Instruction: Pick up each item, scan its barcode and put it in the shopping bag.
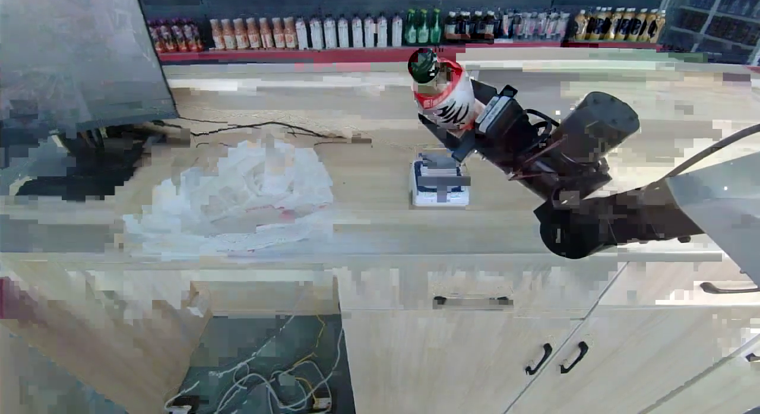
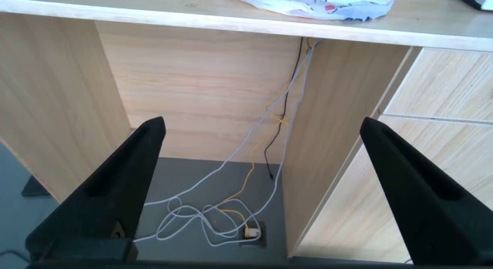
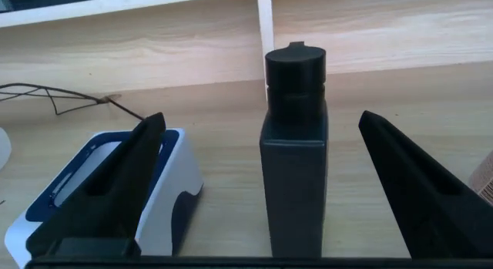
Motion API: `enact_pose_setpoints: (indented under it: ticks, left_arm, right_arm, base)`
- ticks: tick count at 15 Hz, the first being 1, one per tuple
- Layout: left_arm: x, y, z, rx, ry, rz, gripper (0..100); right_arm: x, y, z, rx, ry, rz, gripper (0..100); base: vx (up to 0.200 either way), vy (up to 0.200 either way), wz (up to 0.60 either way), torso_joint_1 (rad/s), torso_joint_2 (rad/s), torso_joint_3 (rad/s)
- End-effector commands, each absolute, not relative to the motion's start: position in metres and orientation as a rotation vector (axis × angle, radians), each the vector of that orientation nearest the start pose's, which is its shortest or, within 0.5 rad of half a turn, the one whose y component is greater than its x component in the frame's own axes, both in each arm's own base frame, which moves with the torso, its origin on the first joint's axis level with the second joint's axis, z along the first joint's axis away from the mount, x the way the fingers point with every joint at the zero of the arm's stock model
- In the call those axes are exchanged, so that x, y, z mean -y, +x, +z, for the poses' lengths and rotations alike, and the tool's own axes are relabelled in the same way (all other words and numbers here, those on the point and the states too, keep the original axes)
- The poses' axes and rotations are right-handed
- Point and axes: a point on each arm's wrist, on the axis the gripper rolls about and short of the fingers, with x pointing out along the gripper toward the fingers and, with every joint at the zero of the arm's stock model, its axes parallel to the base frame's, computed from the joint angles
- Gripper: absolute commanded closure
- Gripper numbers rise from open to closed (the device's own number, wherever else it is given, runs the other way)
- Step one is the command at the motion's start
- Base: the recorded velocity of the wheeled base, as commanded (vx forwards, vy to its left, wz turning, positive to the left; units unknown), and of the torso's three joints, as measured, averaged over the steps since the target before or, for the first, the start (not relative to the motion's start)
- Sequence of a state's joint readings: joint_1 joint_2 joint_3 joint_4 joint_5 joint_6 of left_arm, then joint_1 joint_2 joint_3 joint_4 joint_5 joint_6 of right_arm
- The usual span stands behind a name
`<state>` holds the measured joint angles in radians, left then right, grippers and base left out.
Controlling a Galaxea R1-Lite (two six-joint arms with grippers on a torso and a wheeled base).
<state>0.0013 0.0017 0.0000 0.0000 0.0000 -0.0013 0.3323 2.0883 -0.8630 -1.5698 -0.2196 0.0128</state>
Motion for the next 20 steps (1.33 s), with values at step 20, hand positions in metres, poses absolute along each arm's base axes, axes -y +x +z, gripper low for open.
enact_pose_setpoints:
  ticks: [20]
  left_arm:
    - [0.000,-0.023,0.076,-0.002,-0.002,0.002,0]
  right_arm:
    - [-0.097,0.410,0.143,0.187,0.103,0.028,0]
  base:
    - [0.000,0.000,0.00,0.000,0.00,0.000]
